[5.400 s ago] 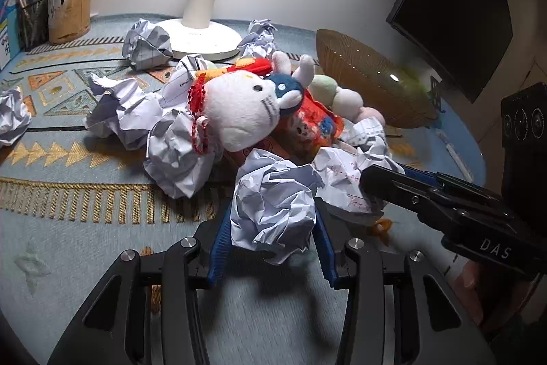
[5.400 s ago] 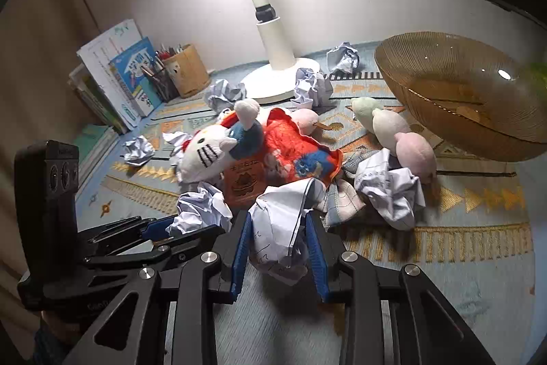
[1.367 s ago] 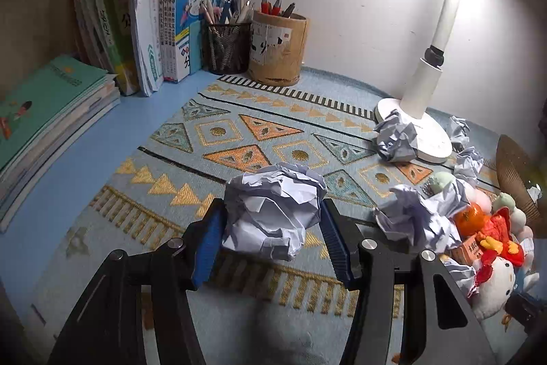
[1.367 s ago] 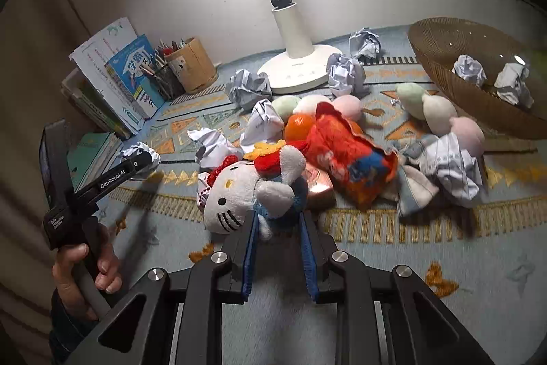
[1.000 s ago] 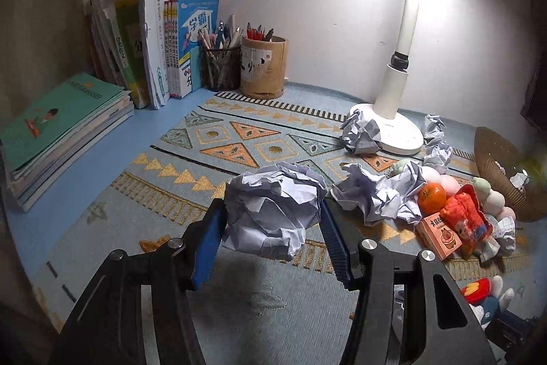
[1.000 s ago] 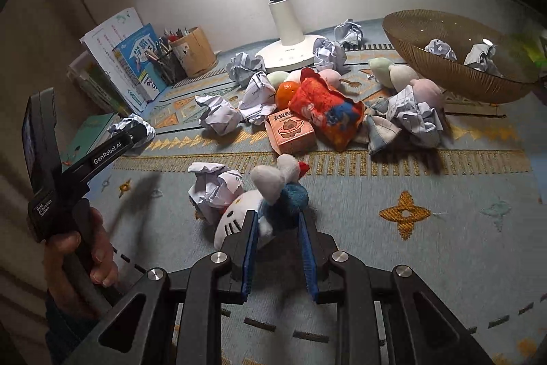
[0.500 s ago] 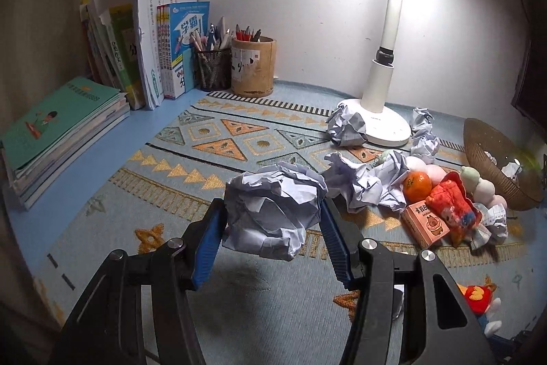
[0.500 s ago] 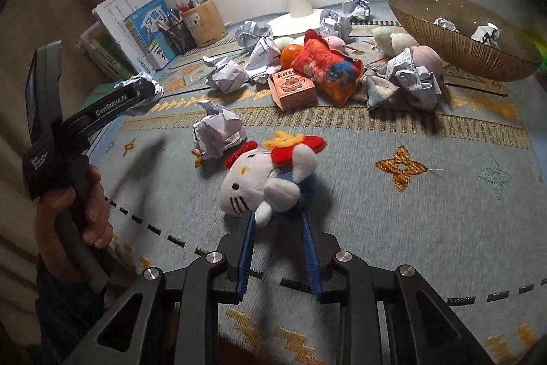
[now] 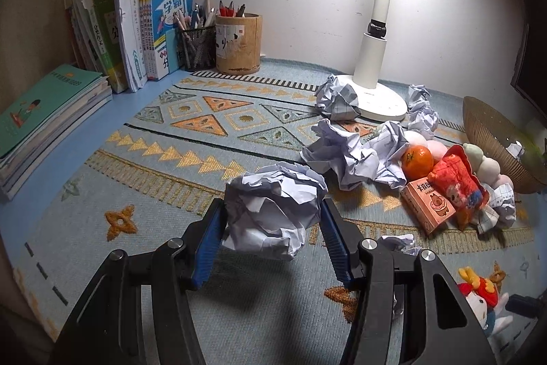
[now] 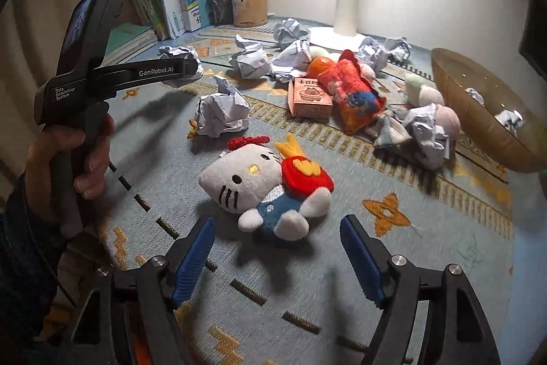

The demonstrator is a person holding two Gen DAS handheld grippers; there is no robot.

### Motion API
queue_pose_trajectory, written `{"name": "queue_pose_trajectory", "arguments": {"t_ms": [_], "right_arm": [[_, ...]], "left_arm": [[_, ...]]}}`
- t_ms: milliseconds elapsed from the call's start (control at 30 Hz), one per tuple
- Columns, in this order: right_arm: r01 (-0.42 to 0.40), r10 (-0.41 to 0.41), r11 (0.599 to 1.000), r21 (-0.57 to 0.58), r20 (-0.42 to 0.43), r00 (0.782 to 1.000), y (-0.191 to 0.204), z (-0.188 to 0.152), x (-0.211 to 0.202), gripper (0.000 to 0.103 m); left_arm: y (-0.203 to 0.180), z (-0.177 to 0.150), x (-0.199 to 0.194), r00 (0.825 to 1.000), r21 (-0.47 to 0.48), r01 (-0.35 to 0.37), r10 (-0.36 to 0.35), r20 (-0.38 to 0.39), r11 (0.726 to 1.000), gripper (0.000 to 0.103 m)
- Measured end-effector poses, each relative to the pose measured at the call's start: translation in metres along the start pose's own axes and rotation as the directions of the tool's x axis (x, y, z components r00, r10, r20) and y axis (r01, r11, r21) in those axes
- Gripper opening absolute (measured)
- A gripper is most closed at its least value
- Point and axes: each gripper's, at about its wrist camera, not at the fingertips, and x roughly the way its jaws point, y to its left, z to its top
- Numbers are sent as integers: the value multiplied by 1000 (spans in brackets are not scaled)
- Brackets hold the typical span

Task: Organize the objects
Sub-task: 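Carry the paper ball and Hello Kitty plush into the woven bowl and release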

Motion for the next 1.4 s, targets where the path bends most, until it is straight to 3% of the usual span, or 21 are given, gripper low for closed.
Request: {"name": "queue_pose_trajectory", "arguments": {"t_ms": [133, 233, 333, 600, 700, 767, 867, 1000, 1067, 1133, 1267, 1300, 1400], "right_arm": [[-91, 91, 996, 1, -24, 996, -8, 16, 18, 77], [-109, 109, 993, -33, -22, 994, -2, 26, 26, 77], [-143, 141, 989, -43, -46, 989, 9, 29, 33, 68], [-102, 102, 993, 65, 16, 995, 2, 8, 15, 56], [-83, 69, 987, 137, 101, 992, -22, 11, -16, 56], [-24, -6, 981, 190, 156, 988, -46, 19, -41, 56], [80, -154, 948, 309, 223, 963, -94, 35, -78, 56], [147, -317, 828, 542, 235, 919, -174, 52, -112, 57], [139, -347, 772, 621, 227, 910, -210, 57, -114, 57], [132, -349, 741, 659, 210, 913, -235, 61, -108, 57], [138, -351, 726, 674, 191, 917, -263, 75, -92, 62], [147, -352, 727, 671, 180, 918, -268, 77, -88, 70], [179, -370, 720, 670, 152, 917, -283, 76, -81, 73]], "left_arm": [[0, -3, 1, 1000, -4, 18, -18, -6, 1000, 53], [2, -3, 3, 999, -16, 31, -31, -18, 999, 53], [4, -4, 5, 999, -25, 32, -32, -27, 999, 53], [-1, -4, 7, 999, -6, 35, -35, -40, 999, 53], [-11, 4, -5, 996, -7, 77, -77, -35, 997, 53], [-29, 19, -21, 992, 15, 127, -127, -1, 992, 53], [-74, 49, -41, 977, 95, 205, -209, 40, 974, 53], [-144, 88, -35, 923, 119, 382, -384, -13, 916, 53], [-179, 99, -25, 901, 124, 433, -431, -46, 893, 53], [-213, 106, -12, 892, 145, 451, -446, -69, 881, 53], [-262, 109, 12, 871, 157, 490, -477, -115, 857, 53], [-272, 110, 17, 872, 168, 489, -476, -109, 856, 57], [-292, 112, 27, 895, 215, 446, -434, -101, 869, 88]]}}
